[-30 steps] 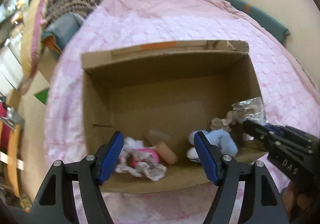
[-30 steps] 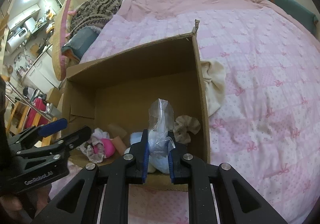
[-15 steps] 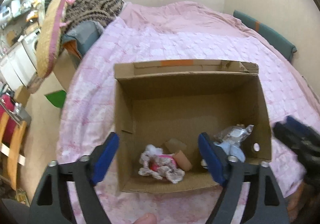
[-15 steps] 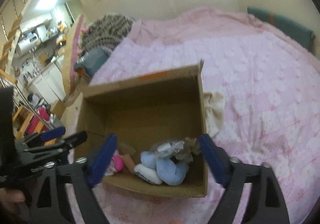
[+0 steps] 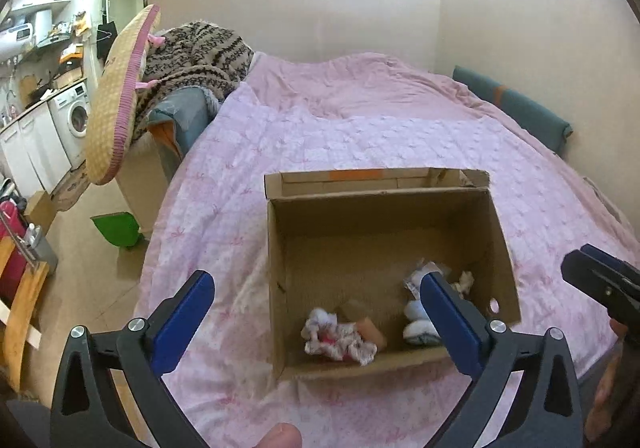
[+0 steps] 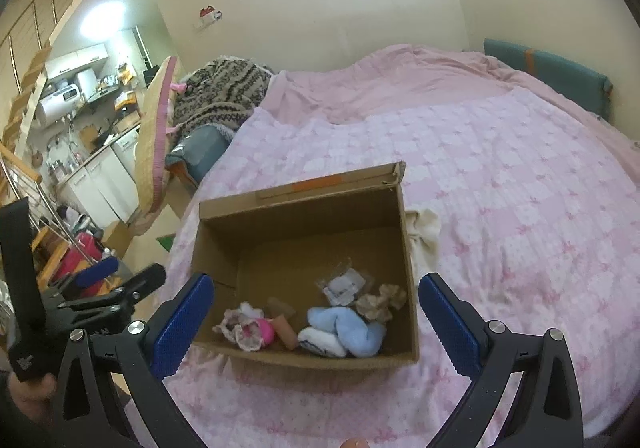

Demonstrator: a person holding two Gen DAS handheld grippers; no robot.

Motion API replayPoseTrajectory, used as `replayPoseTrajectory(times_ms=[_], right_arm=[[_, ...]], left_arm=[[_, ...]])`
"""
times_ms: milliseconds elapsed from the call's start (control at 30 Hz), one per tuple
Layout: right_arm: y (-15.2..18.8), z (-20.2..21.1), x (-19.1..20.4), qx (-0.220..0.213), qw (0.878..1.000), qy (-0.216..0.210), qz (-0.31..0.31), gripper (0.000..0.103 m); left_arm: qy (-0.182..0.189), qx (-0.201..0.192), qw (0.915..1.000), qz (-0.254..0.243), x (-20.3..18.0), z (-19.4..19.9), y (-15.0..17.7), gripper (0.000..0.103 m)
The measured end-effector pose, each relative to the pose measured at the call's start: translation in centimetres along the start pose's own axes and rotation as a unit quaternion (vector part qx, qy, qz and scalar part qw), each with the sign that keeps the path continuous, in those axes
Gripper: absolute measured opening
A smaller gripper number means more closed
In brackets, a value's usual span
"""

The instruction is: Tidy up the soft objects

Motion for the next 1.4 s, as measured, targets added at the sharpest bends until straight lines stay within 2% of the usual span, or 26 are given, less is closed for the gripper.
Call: replayPoseTrajectory(times_ms=[200,400,567,733,1400], right_arm=[[2.1,0.7,0.5,0.001,1.0,0.01,0.005,0.103],[4.0,-0.6,0.9,0.01,1.0,0.02,0.017,0.103],[5.4,-2.2,0.5,0.027,0.999,0.033,0.015,0.103],[5.5,-2.9,0.7,0.024,0.998,0.045,0.021,0.103],[5.9,-4.0,1.5,0.029,0.996,0.07,0.049,0.103]], left_arm=[[0.037,0.026,0.999,0.008,0.3,0.9,2.2,0.103],[0.035,0.039,0.9985,0.012,0.0,-0.1,4.2,0.103],[0.019,0.046,0.9984,0.026,1.0,-1.2,4.8,0.103],[0.01,0.053,0.9978,0.038,1.7,-1.9,5.2,0.103],[0.022,0.052,0.9979,0.032,1.1,-2.0,5.4,0.103]])
Point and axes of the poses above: each gripper's, at about its wrist camera, not at the fingertips, and z roughly against the way its jaws point, x to its left, y to its underside, the point moved 2 cm from there along -z, roughly the way its jaws point, and after that the axes turned 12 degrees about y, right-handed, at the moved point
